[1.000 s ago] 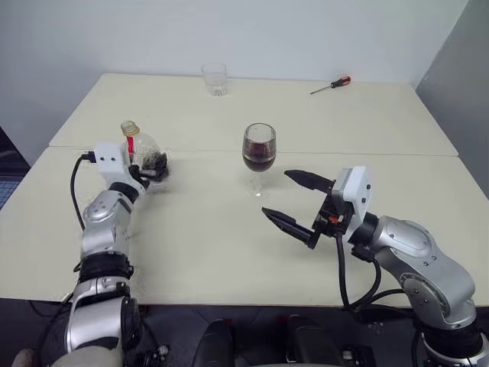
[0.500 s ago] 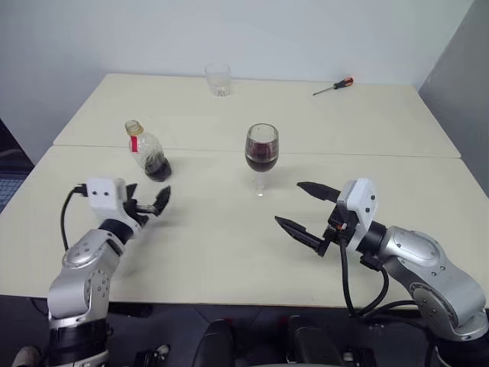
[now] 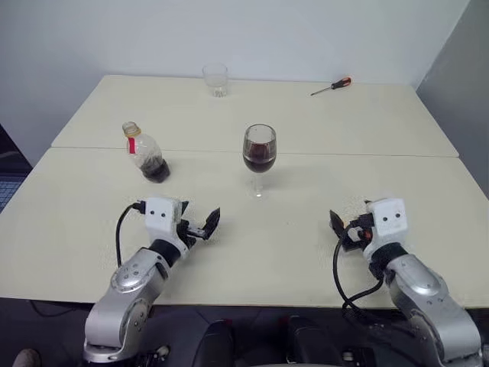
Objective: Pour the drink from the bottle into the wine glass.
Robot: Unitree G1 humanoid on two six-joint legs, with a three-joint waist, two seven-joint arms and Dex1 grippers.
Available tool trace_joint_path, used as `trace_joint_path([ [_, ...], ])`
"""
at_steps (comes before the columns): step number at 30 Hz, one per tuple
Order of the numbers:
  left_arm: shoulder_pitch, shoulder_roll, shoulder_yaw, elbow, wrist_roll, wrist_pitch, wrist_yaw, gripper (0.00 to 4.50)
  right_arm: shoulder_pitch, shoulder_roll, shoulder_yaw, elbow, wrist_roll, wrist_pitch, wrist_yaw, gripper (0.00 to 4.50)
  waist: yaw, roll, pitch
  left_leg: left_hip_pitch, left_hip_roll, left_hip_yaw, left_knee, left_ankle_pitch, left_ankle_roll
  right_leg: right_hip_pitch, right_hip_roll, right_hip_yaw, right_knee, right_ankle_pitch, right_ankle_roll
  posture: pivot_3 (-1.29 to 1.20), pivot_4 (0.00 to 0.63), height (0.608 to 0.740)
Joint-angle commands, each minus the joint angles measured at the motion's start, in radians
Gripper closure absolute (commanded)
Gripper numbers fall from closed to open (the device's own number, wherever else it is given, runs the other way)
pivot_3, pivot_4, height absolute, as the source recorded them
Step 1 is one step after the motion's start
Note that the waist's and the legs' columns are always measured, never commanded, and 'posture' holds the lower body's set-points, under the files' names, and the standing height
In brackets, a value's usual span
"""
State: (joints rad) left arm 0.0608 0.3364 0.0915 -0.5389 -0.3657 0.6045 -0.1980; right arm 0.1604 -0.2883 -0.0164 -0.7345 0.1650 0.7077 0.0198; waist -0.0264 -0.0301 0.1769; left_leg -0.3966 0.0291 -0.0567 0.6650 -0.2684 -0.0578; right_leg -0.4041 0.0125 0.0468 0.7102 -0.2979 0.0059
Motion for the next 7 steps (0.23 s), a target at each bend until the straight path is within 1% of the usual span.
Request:
trace_joint_path([
  [1, 0.009, -0.021, 0.025, -0.052, 0.035, -0.024, 0.048, 0.01, 0.046, 0.052, 0.008, -0.075, -0.047, -0.043, -0.054, 0.0, 0.0, 0.0, 0.0, 0.0, 0.0, 0.0, 0.0, 0.0, 0.0, 0.0, 0.0, 0.0, 0.0, 0.0, 0.0, 0.0, 0.15, 0.74],
  [4, 0.041, -0.034, 0.033, -0.055, 0.087, -0.034, 0.094, 0.01, 0.086, 0.087, 0.02, -0.079, -0.087, -0.072, -0.078, 0.0, -0.001, 0.0, -0.001, 0.001, 0.0, 0.001, -0.001, 0.0, 0.0, 0.0, 0.0, 0.0, 0.0, -0.001, 0.0, 0.0, 0.15, 0.74],
  [7, 0.075, -0.072, 0.057, -0.082, 0.095, -0.039, 0.131, 0.01, 0.111, 0.126, 0.014, -0.076, -0.106, -0.097, -0.099, 0.0, -0.001, 0.0, -0.001, 0.001, 0.0, 0.0, -0.001, 0.0, 0.0, 0.0, 0.001, 0.0, 0.0, -0.001, -0.001, 0.0, 0.15, 0.74],
])
